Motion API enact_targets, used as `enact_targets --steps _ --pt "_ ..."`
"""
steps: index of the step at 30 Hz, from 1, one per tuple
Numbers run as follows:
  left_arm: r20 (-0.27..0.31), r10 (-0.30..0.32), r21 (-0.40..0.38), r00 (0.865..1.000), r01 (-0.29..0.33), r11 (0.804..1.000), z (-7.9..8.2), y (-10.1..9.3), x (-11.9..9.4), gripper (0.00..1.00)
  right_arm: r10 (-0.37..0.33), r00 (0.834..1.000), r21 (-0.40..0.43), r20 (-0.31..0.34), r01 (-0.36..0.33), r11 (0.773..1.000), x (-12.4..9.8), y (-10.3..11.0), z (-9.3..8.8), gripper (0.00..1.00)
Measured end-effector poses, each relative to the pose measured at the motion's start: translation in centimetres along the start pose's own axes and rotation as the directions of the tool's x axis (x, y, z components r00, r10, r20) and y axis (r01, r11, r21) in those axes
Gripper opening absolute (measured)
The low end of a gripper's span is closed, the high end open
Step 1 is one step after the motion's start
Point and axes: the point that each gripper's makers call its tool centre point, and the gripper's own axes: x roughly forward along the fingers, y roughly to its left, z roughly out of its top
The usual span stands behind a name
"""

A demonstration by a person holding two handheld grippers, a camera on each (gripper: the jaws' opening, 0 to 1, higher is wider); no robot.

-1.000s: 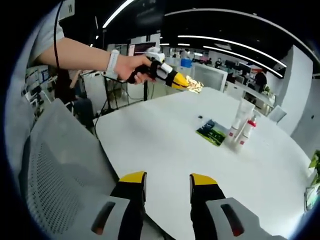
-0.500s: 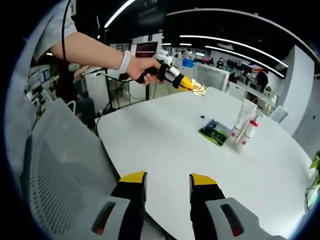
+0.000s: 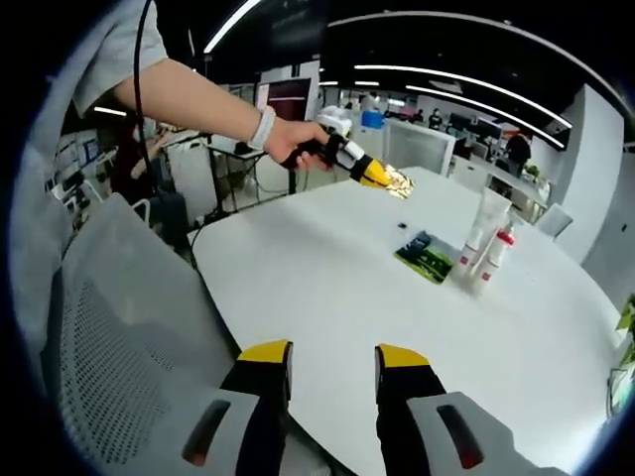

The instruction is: Arrange the skincare products in the storage area until every visible bottle or jar stands upright without overlapping.

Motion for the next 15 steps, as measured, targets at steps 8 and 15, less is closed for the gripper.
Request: enact_targets --steps 8,15 --pt "-0.042 0.006 0.019 0.999 -0.005 1.000 -0.1 1.0 1.0 0.00 0.005 1.000 0.004 -0.012 -0.005 1.000 0.1 0.0 -0.2 0.27" --pt "-0.063 0.021 0.014 0.998 -0.020 1.000 -0.4 2.2 1.6 0.00 0.013 1.000 0.008 -0.020 -0.012 1.000 0.2 0.2 -0.4 0.26"
